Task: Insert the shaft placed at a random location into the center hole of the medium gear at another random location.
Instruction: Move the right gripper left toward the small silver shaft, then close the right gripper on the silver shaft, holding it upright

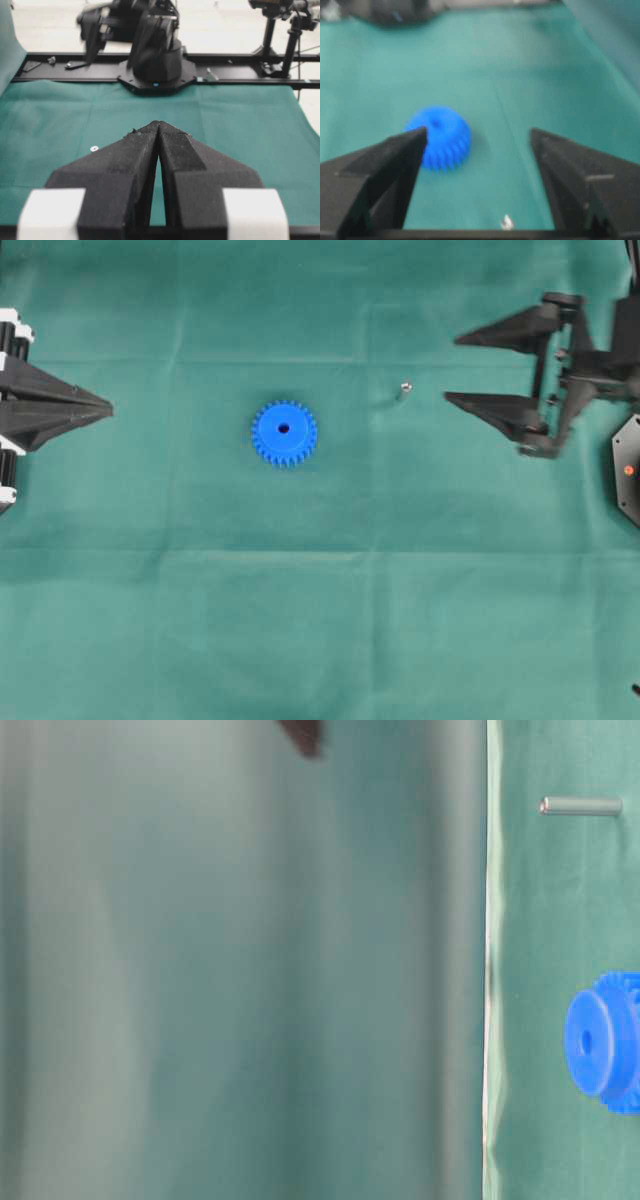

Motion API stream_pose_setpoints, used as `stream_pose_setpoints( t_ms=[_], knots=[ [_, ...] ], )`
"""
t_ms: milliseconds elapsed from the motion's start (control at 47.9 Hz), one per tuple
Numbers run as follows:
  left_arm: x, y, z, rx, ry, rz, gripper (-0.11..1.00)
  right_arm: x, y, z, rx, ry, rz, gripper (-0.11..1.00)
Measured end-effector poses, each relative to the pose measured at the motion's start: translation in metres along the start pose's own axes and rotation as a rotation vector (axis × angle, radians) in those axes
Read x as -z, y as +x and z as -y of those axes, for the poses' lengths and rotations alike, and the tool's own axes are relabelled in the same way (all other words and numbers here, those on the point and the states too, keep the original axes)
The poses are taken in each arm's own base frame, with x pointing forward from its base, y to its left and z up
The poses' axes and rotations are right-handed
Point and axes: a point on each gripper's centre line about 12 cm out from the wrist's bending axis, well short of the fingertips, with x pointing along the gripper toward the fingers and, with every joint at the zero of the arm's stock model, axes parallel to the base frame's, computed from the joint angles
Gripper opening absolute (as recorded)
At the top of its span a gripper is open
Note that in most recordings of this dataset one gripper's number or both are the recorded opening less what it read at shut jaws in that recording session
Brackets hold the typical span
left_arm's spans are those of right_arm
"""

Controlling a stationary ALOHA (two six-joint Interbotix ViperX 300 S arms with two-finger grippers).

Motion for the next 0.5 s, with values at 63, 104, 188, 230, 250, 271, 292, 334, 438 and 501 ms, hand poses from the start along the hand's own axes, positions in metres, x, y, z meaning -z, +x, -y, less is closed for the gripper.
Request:
stream_pose_setpoints(
  t_ms=[63, 104, 188, 230, 250, 271, 292, 334, 438, 501],
  knots=[
    [0.0, 0.0, 0.0, 0.0, 0.0, 0.0, 0.0, 0.011, 0.009, 0.003, 0.013, 0.003, -0.022, 0.82],
    [0.0, 0.0, 0.0, -0.002, 0.0, 0.0, 0.0, 0.019, 0.014, 0.005, 0.017, 0.004, -0.04, 0.83],
    [0.0, 0.0, 0.0, -0.002, 0.0, 0.0, 0.0, 0.035, 0.024, 0.007, 0.024, 0.007, -0.076, 0.83],
    [0.0, 0.0, 0.0, 0.0, 0.0, 0.0, 0.0, 0.042, 0.028, 0.007, 0.026, 0.007, -0.088, 0.83],
    [0.0, 0.0, 0.0, -0.002, 0.0, 0.0, 0.0, 0.047, 0.031, 0.007, 0.027, 0.008, -0.095, 0.83],
    [0.0, 0.0, 0.0, 0.0, 0.0, 0.002, 0.0, 0.051, 0.033, 0.007, 0.028, 0.009, -0.102, 0.83],
    [0.0, 0.0, 0.0, 0.0, 0.0, 0.0, 0.0, 0.054, 0.034, 0.007, 0.028, 0.009, -0.108, 0.83],
    [0.0, 0.0, 0.0, 0.0, 0.0, 0.0, 0.0, 0.06, 0.037, 0.007, 0.028, 0.009, -0.12, 0.83],
    [0.0, 0.0, 0.0, 0.0, 0.001, 0.003, 0.0, 0.074, 0.044, 0.008, 0.033, 0.015, -0.146, 0.83],
    [0.0, 0.0, 0.0, 0.0, 0.0, 0.002, 0.0, 0.081, 0.048, 0.008, 0.035, 0.017, -0.16, 0.83]
  ],
)
